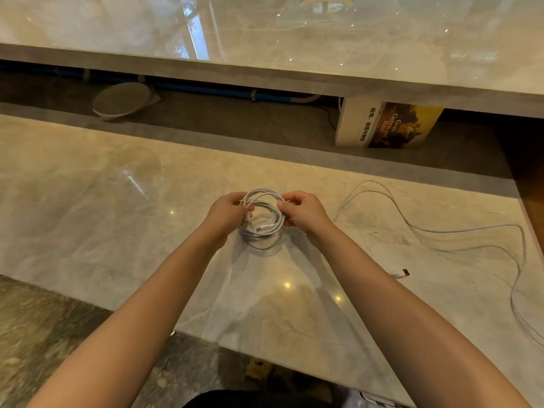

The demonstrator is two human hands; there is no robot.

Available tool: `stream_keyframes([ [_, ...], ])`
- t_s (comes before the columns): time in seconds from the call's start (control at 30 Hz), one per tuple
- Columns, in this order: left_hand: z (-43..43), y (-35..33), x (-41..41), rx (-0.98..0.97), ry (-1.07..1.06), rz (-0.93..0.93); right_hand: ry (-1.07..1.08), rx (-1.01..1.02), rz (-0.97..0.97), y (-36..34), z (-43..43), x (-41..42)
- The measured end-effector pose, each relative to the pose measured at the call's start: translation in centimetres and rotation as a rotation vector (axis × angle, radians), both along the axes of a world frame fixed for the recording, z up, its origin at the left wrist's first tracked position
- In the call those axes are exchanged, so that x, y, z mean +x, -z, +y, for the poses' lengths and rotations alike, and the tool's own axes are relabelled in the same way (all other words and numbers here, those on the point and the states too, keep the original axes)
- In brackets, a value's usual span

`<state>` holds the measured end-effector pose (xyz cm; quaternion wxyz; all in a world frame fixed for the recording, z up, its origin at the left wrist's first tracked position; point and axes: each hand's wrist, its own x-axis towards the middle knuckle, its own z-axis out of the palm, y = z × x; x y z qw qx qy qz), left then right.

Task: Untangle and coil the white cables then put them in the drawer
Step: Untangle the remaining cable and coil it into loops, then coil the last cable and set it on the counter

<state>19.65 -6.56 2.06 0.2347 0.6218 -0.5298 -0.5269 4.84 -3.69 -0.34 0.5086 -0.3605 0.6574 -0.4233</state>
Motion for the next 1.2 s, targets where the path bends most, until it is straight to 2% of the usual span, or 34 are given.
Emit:
stream_keyframes([
  [0.1, -0.6, 1.0, 0.7, -0.027, -0.008, -0.153, 0.006, 0.007, 0.142, 1.5, -0.9, 0.8],
  [0.27, -0.9, 2.4, 1.1, -0.067, 0.006, -0.306, -0.041, -0.003, 0.379, 2.8, -1.7, 1.4],
  [0.5, -0.6, 3.2, 1.4, -0.147, 0.078, -0.351, -0.077, -0.091, 0.592, 4.0, -1.4, 1.5],
  [0.57, -0.6, 3.3, 1.7, -0.138, 0.064, -0.335, -0.102, -0.109, 0.596, 4.1, -1.2, 1.4],
  [0.67, -0.4, 3.1, 1.9, -0.167, 0.049, -0.326, -0.093, -0.094, 0.490, 4.2, -0.8, 1.2],
  [0.83, 0.8, 1.4, 0.6, -0.413, 0.091, -0.332, -0.115, -0.094, 0.435, 2.8, 0.9, -1.4],
  [0.93, 2.7, 0.2, -2.1, -0.570, 0.228, -0.290, -0.155, -0.075, 0.502, 1.4, 2.9, -5.2],
  [1.07, 6.3, 2.5, -7.3, -0.605, 0.674, -0.235, -0.250, -0.005, 0.665, 0.7, 7.4, -10.7],
  [1.13, 8.0, 4.8, -9.4, -0.574, 0.901, -0.315, -0.323, 0.049, 0.737, 1.1, 9.9, -12.6],
  [1.2, 9.0, 6.6, -10.7, -0.576, 0.996, -0.427, -0.414, 0.094, 0.816, 1.7, 12.0, -13.7],
])
